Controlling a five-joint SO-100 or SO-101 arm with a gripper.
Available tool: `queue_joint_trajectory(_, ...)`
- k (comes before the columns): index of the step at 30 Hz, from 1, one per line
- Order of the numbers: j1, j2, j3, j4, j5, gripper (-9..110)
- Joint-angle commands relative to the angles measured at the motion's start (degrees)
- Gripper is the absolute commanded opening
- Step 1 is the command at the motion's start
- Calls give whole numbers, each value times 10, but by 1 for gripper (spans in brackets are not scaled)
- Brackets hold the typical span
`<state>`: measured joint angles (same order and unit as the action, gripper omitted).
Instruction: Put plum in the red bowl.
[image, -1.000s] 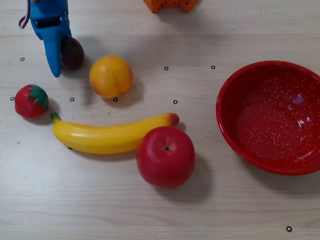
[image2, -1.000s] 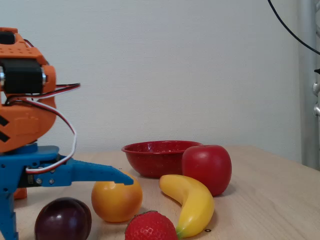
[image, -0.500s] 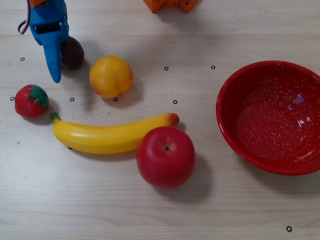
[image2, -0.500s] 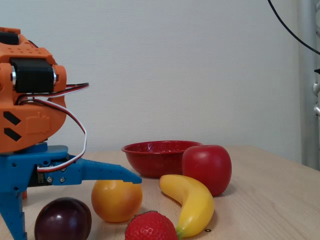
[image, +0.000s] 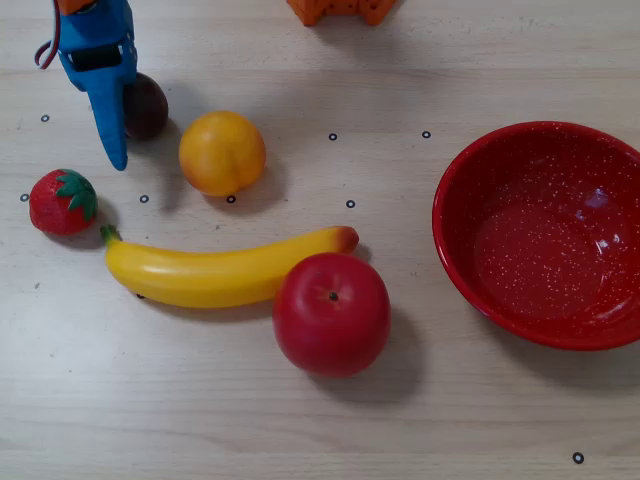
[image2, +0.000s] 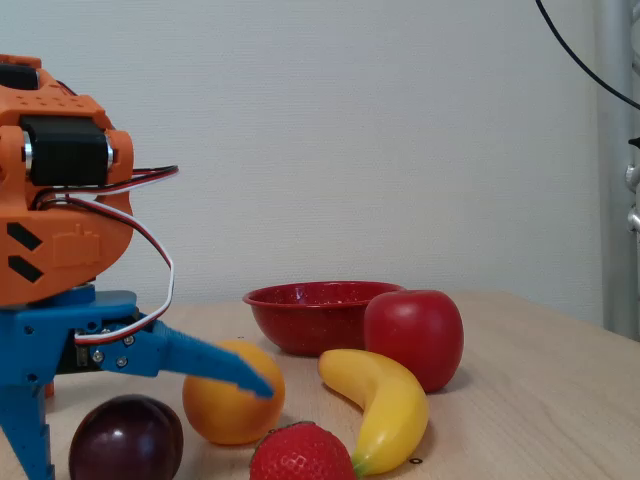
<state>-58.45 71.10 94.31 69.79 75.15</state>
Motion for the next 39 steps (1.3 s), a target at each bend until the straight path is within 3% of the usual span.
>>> queue_joint_trajectory(1, 9, 11, -40, 22, 2, 58)
queue_joint_trajectory(26, -4, 3, -35, 39, 62, 60)
queue_joint_trajectory(39, -3, 4, -39, 40, 73, 34)
